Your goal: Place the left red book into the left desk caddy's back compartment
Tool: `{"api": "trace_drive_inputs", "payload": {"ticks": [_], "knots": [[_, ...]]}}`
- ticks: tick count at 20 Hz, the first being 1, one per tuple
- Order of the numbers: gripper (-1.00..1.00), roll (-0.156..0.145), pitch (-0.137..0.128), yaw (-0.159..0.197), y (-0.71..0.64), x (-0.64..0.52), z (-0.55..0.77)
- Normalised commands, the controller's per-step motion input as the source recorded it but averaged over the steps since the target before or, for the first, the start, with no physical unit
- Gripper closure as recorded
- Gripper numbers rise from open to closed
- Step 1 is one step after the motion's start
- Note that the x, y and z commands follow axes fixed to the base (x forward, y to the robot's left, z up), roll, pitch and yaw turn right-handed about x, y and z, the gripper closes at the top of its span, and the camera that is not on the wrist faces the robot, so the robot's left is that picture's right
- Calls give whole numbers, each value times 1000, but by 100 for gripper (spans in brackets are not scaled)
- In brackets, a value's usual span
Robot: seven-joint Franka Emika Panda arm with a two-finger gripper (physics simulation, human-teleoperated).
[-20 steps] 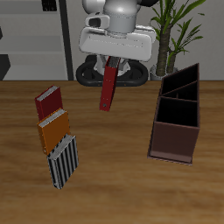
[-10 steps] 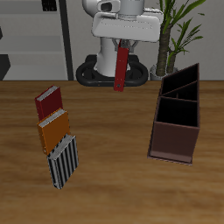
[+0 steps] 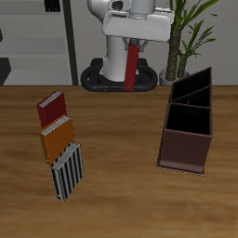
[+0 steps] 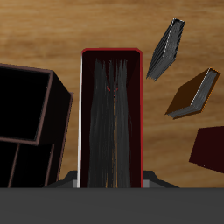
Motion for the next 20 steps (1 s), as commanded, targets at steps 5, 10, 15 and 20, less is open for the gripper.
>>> {"api": "trace_drive_inputs", "payload": {"ticks": [5,10,15,20], "knots": [[100,-10,-6,-12,97,-351,-101],[100,-2,-18,-9,196,-378,-112],[100,10,1,17,205,-187,-117],[100,43,2,48,295,-180,-162]]}}
